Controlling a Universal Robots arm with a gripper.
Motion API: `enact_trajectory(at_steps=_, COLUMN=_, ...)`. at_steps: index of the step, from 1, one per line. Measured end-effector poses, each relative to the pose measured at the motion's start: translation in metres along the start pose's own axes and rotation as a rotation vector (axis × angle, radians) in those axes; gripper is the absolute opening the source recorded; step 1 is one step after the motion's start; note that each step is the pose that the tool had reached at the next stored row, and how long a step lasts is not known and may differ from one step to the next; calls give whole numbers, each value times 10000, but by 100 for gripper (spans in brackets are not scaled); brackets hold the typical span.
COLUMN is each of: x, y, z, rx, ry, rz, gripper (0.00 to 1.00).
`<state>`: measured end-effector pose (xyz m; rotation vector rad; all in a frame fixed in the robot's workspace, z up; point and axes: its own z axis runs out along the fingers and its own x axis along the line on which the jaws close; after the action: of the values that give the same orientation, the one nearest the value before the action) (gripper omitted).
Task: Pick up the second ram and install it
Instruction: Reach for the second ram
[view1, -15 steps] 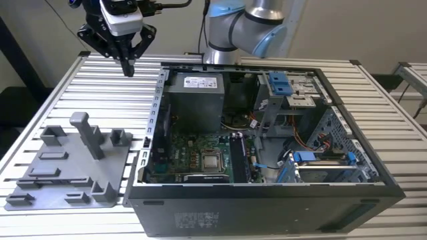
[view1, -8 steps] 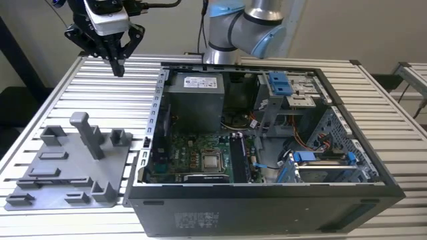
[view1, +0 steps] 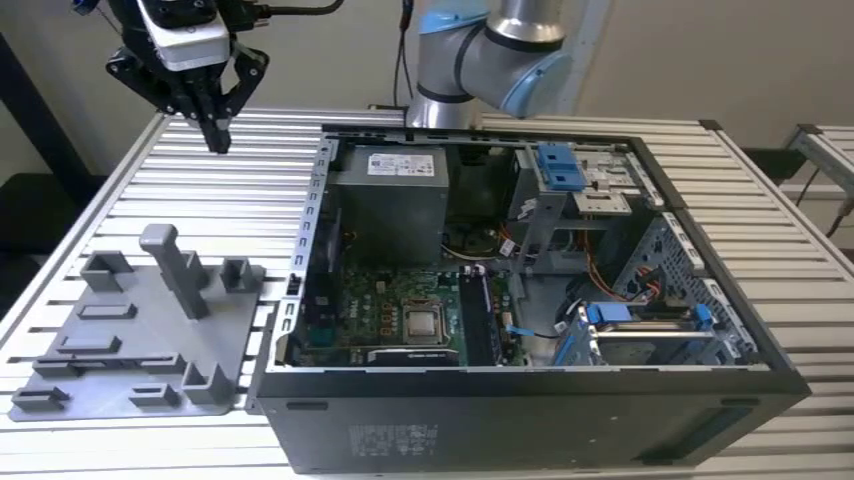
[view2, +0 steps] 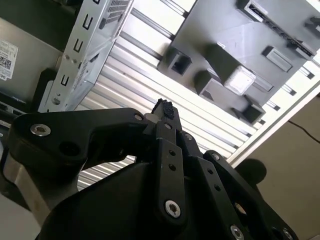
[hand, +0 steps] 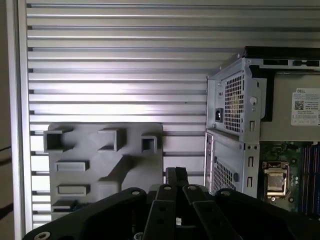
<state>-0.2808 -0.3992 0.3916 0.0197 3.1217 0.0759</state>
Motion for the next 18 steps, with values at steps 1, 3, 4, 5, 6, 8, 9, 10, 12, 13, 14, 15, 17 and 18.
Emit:
enact_trajectory(at_steps=1, x=24, y=0, z=0, rx=1, ry=0, rz=0, gripper=11)
enact_trajectory(at_steps=3, x=73, y=-1, z=-1, rx=1, ry=0, rz=0, gripper=11)
enact_trajectory(at_steps=4, x=99, y=-1, z=-1, rx=0, ry=0, rz=1, gripper=11)
enact_trajectory(at_steps=5, x=126, y=-1, z=-1, rx=0, ry=0, rz=1, gripper=11)
enact_trajectory(at_steps=6, x=150, y=-2, z=-1, rx=0, ry=0, rz=1, gripper=11)
enact_trajectory(at_steps=8, x=201, y=-3, z=-2, rx=0, ry=-1, rz=0, gripper=11)
enact_trajectory(at_steps=9, x=224, y=-3, z=-2, rx=0, ry=-1, rz=0, gripper=11)
enact_trajectory(at_steps=10, x=243, y=-3, z=-3, rx=0, ry=0, rz=0, gripper=11)
enact_trajectory(at_steps=12, x=286, y=-4, z=-4, rx=0, ry=0, rz=0, gripper=11)
enact_trajectory(at_steps=13, x=309, y=-4, z=-4, rx=1, ry=0, rz=1, gripper=11)
enact_trajectory(at_steps=14, x=332, y=-4, z=-5, rx=1, ry=1, rz=1, gripper=11)
enact_trajectory(at_steps=15, x=358, y=-4, z=-5, rx=1, ry=0, rz=1, gripper=11)
enact_trajectory(at_steps=17, x=410, y=-5, z=-6, rx=0, ry=0, rz=0, gripper=11)
enact_trajectory(at_steps=18, x=435, y=-5, z=-6, rx=0, ry=0, rz=0, gripper=11)
